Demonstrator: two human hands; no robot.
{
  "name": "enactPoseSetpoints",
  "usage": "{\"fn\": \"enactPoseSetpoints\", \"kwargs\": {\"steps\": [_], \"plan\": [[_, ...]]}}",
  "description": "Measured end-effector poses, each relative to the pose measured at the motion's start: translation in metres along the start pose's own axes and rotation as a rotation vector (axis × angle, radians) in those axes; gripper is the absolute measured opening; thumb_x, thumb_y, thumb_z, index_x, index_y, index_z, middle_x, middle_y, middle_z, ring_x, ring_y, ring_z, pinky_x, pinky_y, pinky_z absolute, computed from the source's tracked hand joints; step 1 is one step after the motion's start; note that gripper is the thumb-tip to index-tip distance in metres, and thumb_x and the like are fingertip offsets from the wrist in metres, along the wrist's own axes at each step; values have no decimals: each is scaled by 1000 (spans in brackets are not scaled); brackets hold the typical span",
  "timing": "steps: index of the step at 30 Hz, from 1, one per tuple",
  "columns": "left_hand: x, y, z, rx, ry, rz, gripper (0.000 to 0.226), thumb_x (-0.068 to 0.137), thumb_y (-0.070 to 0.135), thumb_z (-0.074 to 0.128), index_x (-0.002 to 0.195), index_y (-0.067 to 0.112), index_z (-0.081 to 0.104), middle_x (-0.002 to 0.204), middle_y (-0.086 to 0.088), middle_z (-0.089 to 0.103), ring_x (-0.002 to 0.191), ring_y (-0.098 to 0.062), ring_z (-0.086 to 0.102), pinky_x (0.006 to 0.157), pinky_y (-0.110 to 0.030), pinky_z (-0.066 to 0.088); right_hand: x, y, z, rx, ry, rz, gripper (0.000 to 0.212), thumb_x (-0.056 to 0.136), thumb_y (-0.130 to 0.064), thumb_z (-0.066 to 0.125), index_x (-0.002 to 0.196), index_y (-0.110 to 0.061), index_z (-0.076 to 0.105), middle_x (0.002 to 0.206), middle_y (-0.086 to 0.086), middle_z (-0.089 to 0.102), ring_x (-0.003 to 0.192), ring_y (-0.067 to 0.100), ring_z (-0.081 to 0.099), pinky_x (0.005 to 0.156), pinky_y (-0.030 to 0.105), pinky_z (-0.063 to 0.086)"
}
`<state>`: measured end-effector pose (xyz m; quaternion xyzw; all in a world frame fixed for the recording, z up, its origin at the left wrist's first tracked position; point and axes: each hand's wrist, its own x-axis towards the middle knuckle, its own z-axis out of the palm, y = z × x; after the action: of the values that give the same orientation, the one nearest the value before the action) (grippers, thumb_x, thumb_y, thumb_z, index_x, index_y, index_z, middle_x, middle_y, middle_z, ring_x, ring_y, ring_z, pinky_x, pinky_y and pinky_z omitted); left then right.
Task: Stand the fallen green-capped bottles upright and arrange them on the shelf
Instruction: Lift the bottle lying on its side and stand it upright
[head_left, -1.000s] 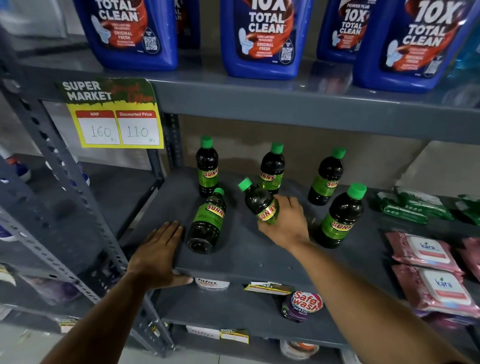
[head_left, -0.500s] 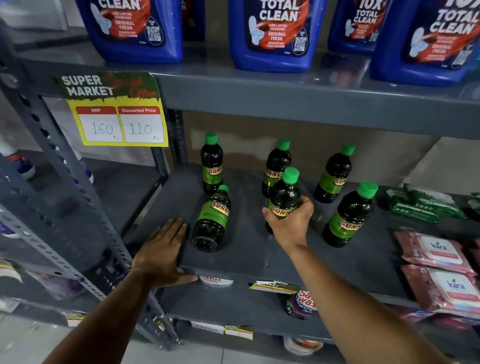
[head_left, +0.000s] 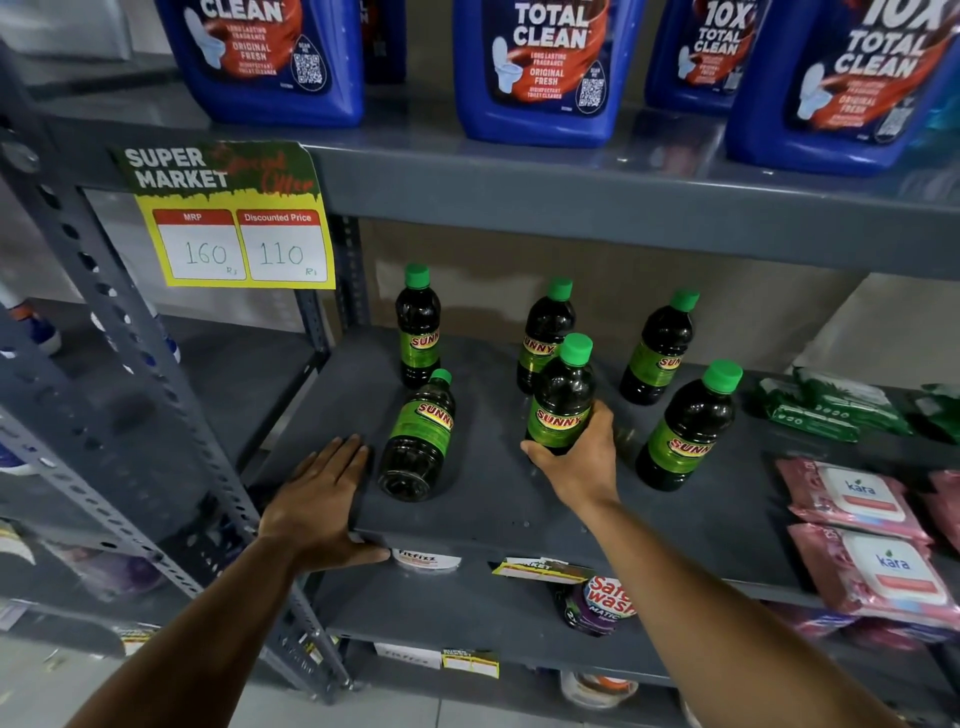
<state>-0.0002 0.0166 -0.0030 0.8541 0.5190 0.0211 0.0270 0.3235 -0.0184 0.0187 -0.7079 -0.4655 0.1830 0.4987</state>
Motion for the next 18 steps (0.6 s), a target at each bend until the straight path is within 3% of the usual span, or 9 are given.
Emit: {"fn": "enactPoseSetpoints", "kwargs": {"steps": [4,7,10,12,15,18], "plan": [[0,0,-2,-5,-24,4,137,50,93,50,153,16,3,163,-1,-2,147,-17,-3,120,-37,5,-1,-2,-2,-25,-7,-16,93,58,-26,92,132,-16,36,123,1,49,111,14,51,101,40,47],[3,-5,-6,-35,-47,1,139,47,95,52,153,19,5,163,1,1,147,-17,-1,120,-41,12,-13,-3,2,-172,120,-65,109,57,-51,87,140,-10,28,138,15,38,130,28,35,111,48,34],[3,-9,-6,-39,-41,8,142,44,98,52,153,18,6,162,-1,4,146,-20,2,118,-39,8,-47,-11,15,-242,259,-401,91,64,-67,68,129,-11,38,129,17,39,122,30,35,102,42,27],[4,-9,-3,-30,-35,-2,149,43,101,48,153,15,-2,163,-2,-4,147,-20,-2,117,-37,2,-65,-22,31,-205,52,-556,77,68,-60,69,126,-16,44,123,11,46,118,25,42,101,41,35],[4,-7,-3,-5,-65,-36,157,37,103,43,149,12,-19,154,0,-28,143,-17,-19,116,-36,-11,-68,-56,59,-158,-378,-281,83,71,-55,73,138,-21,36,128,2,44,120,18,48,99,39,45],[5,-7,-4,10,-50,-36,152,45,99,50,150,10,-13,160,-6,-19,146,-19,-16,115,-35,-13,-44,-87,88,-100,-396,69,91,68,-57,76,136,-11,37,130,9,48,122,23,48,95,30,42]]}}
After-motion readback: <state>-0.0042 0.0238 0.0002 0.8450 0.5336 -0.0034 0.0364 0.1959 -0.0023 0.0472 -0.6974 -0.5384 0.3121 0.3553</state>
